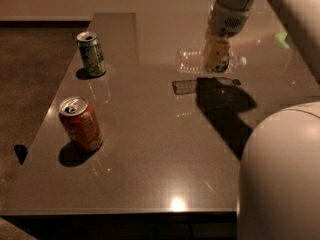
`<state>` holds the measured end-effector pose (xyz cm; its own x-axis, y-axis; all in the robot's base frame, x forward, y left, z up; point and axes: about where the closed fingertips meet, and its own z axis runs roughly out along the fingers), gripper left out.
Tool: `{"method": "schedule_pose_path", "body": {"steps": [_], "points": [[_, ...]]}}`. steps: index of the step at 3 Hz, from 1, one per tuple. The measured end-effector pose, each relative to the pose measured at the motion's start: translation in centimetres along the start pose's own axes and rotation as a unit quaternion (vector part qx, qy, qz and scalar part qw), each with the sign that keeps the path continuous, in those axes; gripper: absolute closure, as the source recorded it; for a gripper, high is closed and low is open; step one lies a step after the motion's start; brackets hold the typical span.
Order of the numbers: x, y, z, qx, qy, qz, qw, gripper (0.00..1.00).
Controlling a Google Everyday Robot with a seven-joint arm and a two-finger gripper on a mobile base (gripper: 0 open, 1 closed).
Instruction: Pick water bottle
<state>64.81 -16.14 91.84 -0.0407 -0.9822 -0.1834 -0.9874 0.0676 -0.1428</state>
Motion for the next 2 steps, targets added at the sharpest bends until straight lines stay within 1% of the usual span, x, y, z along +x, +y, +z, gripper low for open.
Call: {"method": "schedule_pose_path", "body": {"steps": [1,2], "points": [[-1.6,-0.1,-4.7,0.038,-0.024,-0.006,0.999,1.0],[-3.7,-0.1,-8.8,0.071,-0.053,-0.024,0.9957,1.0]]}}
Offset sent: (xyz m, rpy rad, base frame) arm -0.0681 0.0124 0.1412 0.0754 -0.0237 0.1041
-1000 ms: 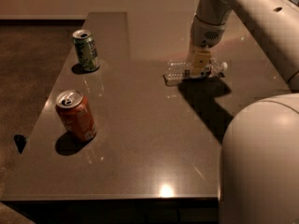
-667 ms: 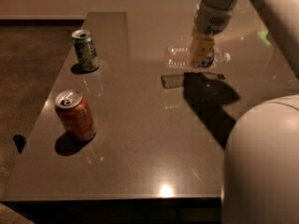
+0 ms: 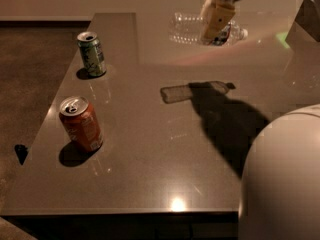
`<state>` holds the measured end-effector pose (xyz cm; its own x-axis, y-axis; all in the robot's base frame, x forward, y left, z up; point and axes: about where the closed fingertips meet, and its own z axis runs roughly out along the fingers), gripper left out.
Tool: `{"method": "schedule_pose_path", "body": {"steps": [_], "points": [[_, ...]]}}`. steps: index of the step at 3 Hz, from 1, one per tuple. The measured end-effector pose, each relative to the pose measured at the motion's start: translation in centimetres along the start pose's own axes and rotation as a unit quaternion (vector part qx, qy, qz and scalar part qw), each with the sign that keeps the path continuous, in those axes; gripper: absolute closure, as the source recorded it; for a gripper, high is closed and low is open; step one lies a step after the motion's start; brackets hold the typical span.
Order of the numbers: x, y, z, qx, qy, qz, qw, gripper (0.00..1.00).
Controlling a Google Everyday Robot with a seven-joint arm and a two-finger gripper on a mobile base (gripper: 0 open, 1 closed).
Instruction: Pick water bottle
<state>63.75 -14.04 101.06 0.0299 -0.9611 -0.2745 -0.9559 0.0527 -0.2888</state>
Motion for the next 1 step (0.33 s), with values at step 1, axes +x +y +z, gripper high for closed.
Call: {"method": "schedule_pose_path", "body": {"steps": [1], "points": [[-0.49,-1.25,0.43,0.02,-0.008,0.0,0.9998,1.0]]}}
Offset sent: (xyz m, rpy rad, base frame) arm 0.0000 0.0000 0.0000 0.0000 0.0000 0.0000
